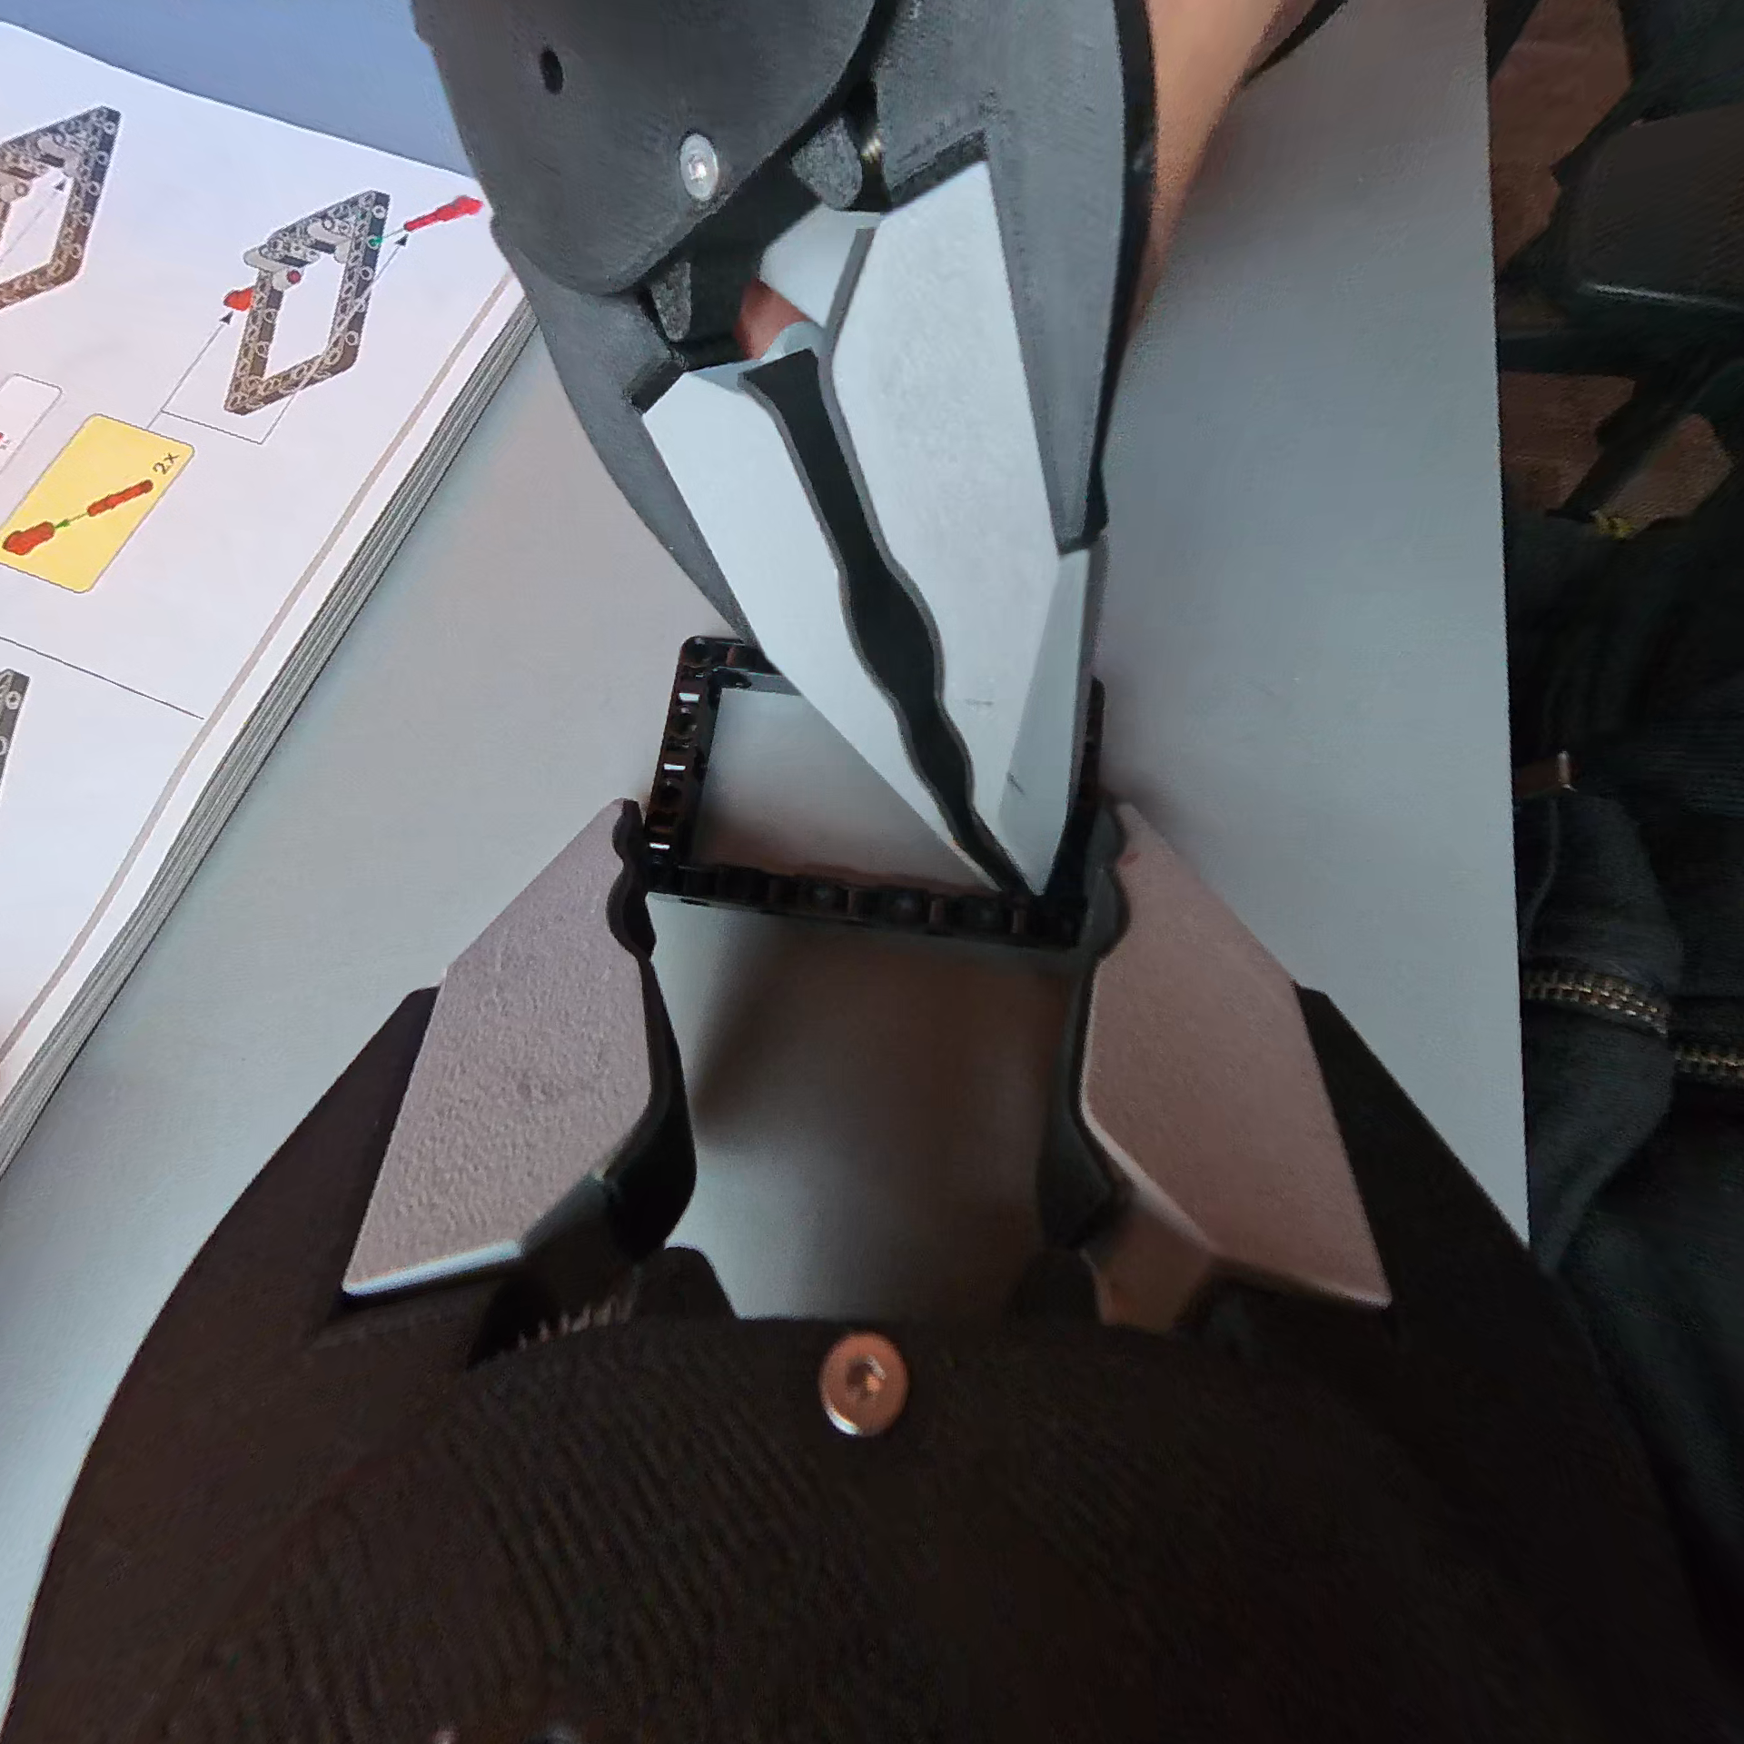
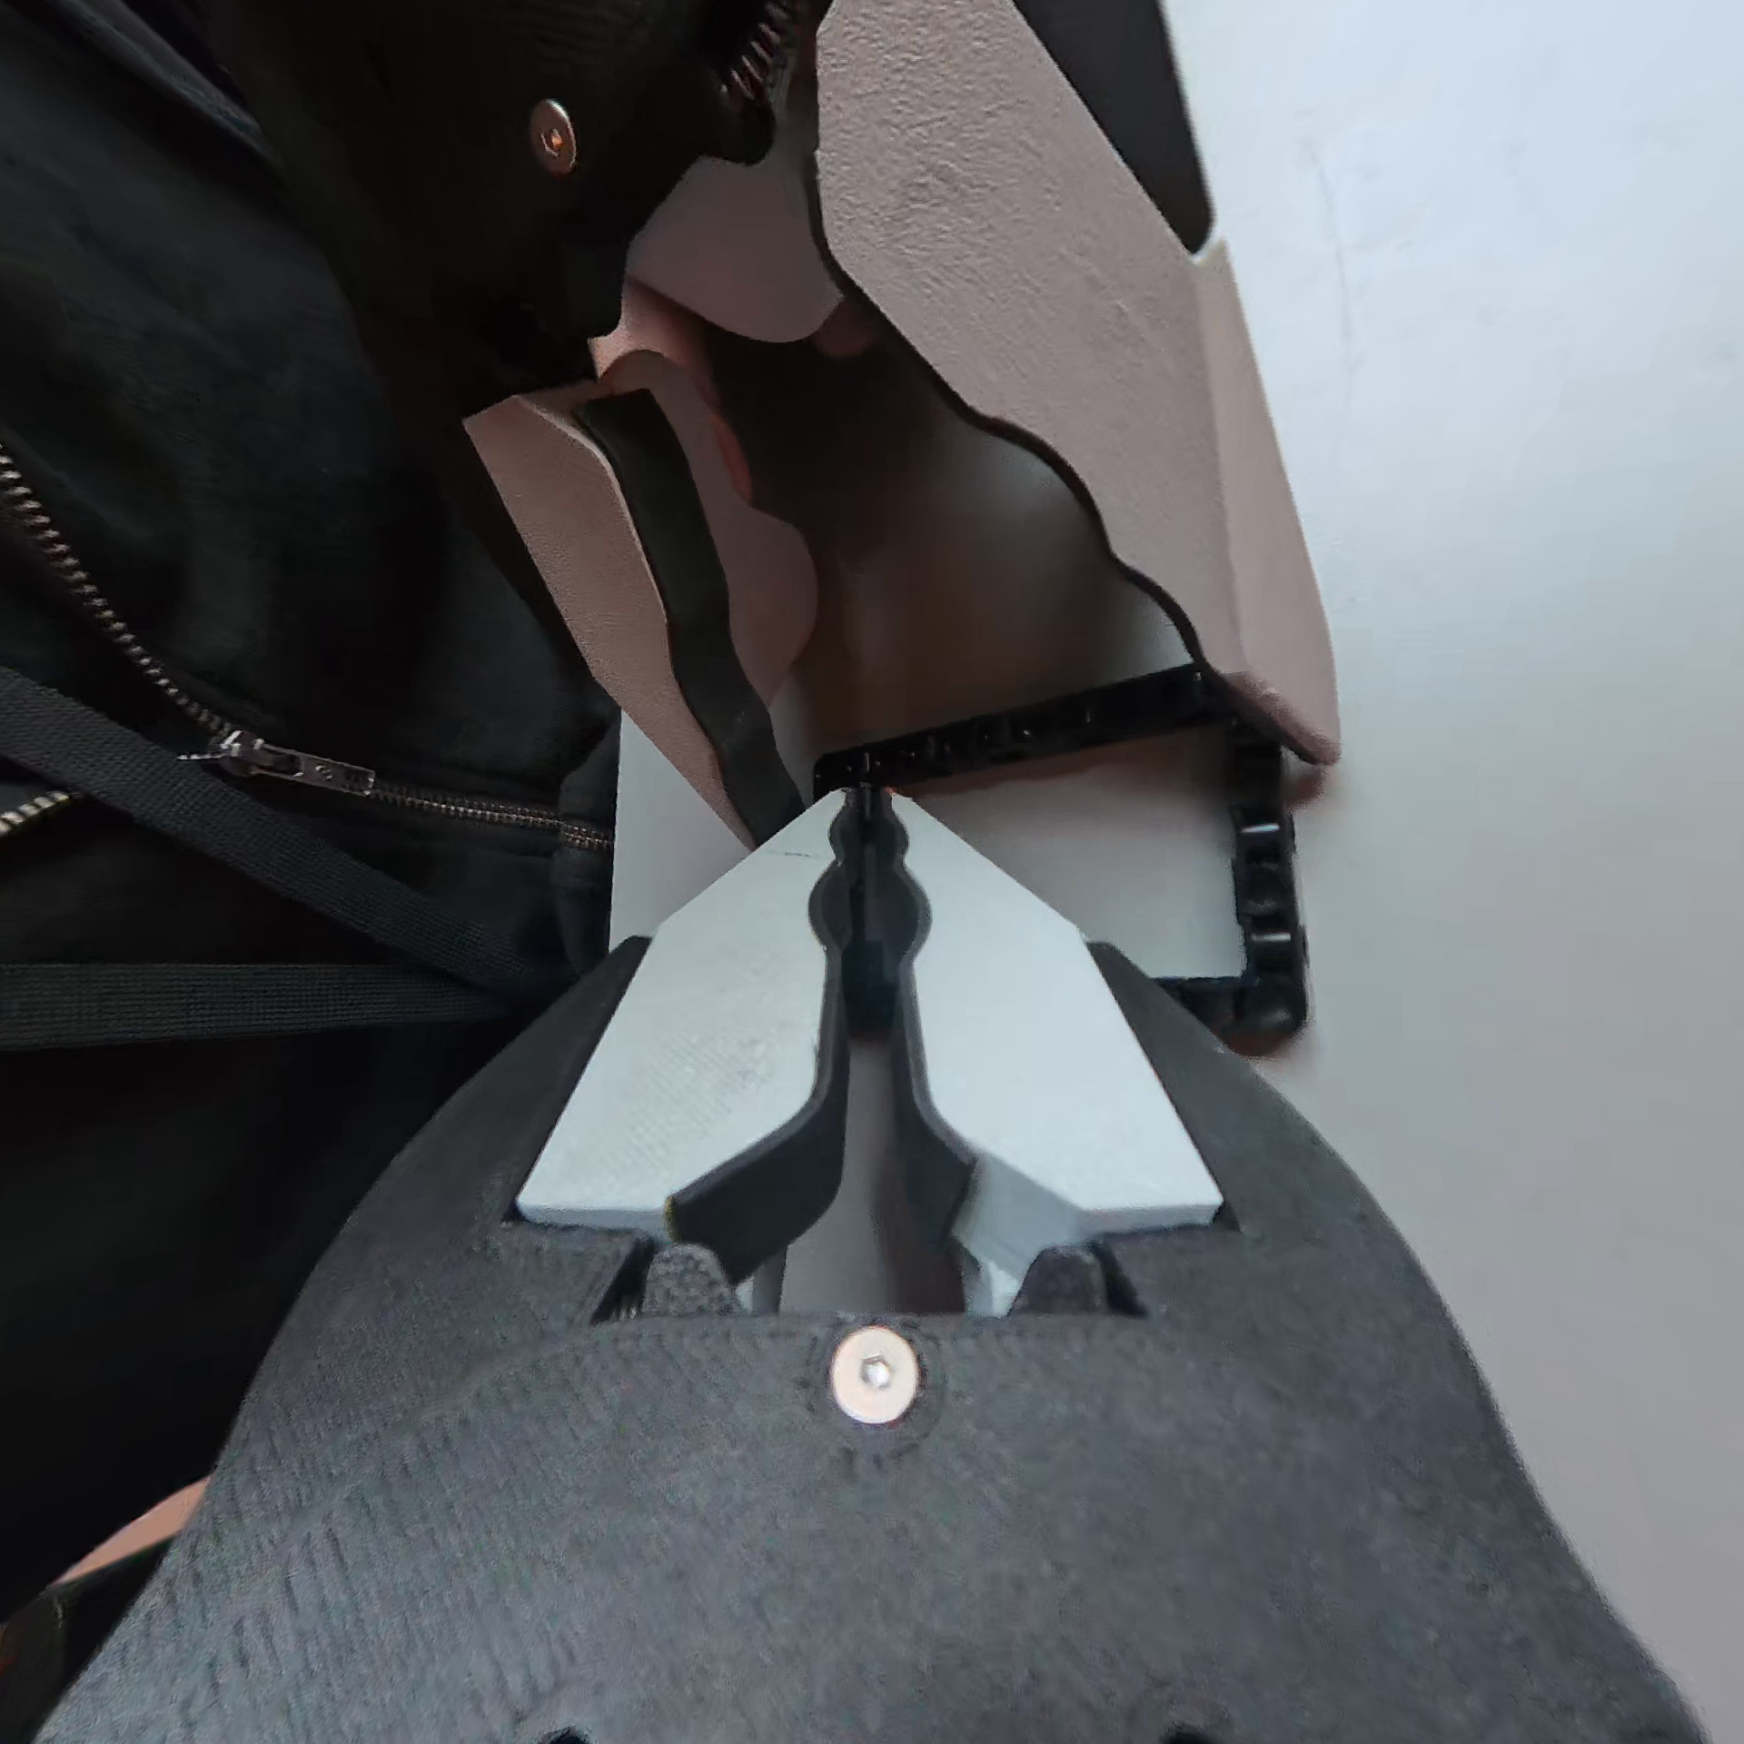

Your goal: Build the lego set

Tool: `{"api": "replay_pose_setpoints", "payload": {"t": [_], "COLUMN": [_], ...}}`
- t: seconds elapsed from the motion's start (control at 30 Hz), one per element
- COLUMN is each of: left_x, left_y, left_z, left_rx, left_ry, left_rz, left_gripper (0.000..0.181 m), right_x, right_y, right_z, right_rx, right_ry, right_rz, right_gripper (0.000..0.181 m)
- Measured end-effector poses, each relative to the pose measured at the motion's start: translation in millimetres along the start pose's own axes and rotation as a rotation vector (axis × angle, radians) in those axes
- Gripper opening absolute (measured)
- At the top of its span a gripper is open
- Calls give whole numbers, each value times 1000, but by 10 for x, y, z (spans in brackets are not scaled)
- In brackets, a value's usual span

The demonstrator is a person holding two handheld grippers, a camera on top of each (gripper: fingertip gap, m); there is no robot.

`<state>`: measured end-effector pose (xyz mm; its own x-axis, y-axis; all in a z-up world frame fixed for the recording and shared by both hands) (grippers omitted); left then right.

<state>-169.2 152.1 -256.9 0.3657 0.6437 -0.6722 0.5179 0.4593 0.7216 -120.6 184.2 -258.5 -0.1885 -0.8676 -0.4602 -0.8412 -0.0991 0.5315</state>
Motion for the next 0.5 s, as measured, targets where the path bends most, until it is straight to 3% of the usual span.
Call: {"api": "replay_pose_setpoints", "payload": {"t": [0.3,0.5], "left_x": [3,4], "left_y": [1,0], "left_z": [1,-1], "left_rx": [-2,-2], "left_ry": [0,-1], "left_rz": [0,0], "left_gripper": [93,93], "right_x": [-244,-250], "right_y": [66,-67], "right_z": [-20,-48], "right_rx": [-45,-89], "right_ry": [41,-118], "right_rz": [164,-10], "right_gripper": [8,0]}}
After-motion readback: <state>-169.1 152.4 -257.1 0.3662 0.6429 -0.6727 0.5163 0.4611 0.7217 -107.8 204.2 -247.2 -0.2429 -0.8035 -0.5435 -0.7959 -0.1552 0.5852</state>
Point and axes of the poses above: each gripper's, where its closed fingertips meet, x out along the fingers, y out of its top, z = x × y across the jaws, the point moved 6 cm from there along -x, back along the fingers, and after that the axes turned 12 degrees about y, right-handed, at the moved point
